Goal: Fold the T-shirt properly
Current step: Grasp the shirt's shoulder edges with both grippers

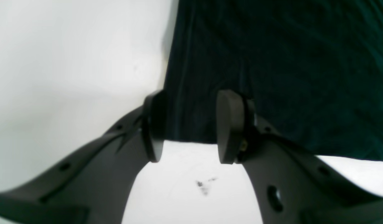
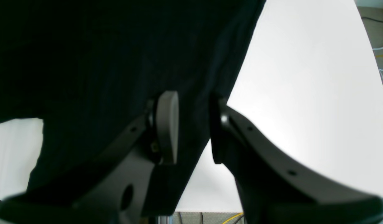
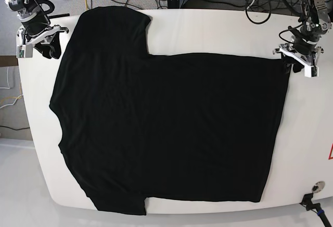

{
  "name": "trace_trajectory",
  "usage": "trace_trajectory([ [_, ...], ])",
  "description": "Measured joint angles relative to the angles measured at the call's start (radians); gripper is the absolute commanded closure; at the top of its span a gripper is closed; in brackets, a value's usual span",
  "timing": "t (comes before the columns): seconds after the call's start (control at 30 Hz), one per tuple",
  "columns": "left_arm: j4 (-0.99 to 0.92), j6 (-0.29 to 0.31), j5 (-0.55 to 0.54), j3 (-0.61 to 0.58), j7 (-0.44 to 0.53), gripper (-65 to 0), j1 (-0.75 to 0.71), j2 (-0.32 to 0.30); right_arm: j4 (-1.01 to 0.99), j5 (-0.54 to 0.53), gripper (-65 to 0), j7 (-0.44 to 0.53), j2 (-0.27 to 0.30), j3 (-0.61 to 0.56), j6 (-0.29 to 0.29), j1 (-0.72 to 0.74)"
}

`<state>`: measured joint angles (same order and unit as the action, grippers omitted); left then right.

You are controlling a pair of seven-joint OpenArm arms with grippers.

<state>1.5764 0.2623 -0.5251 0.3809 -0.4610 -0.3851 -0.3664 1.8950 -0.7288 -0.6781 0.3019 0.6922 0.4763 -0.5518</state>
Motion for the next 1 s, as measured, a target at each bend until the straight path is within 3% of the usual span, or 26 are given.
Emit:
trace_trajectory([
  [0.1, -0.034, -0.08, -0.022, -0.001, 0.009, -25.9, 0.004, 0.003, 0.0, 0.0, -17.1, 0.0, 0.0, 0.0, 0.0, -0.003],
  [0.17, -0.044, -0.087, -0.04, -0.019, 0.006, -25.9, 0.007, 0.002, 0.0, 0.0, -17.3, 0.0, 0.0, 0.0, 0.0, -0.003],
  [0.23, -0.063, -0.085, -0.056, -0.045, 0.004, -25.8, 0.016, 0.005, 0.0, 0.001, -17.4, -0.001, 0.0, 0.0, 0.0, -0.002],
  [0.37, -0.064, -0.024, -0.086, -0.07, -0.02, -25.6, 0.018, 0.009, 0.0, 0.005, -17.4, 0.001, 0.0, 0.0, 0.001, 0.002],
  [0.57, -0.061, -0.008, -0.1, -0.102, -0.025, -24.4, 0.023, 0.015, 0.001, 0.007, -16.7, -0.004, 0.0, 0.0, 0.003, 0.0],
  [0.67, -0.061, -0.008, -0.097, -0.101, -0.015, -17.4, 0.016, 0.022, 0.001, 0.007, -16.7, -0.004, -0.005, 0.0, 0.003, 0.003],
  [0.77, -0.056, -0.012, -0.098, -0.104, -0.026, 0.0, 0.013, 0.023, 0.001, 0.006, -16.8, -0.004, -0.006, 0.0, 0.003, 0.0],
  [1.0, -0.044, -0.008, -0.1, -0.114, -0.037, 0.0, 0.014, 0.034, 0.002, 0.071, -17.0, 0.017, -0.011, -0.001, 0.003, -0.003],
])
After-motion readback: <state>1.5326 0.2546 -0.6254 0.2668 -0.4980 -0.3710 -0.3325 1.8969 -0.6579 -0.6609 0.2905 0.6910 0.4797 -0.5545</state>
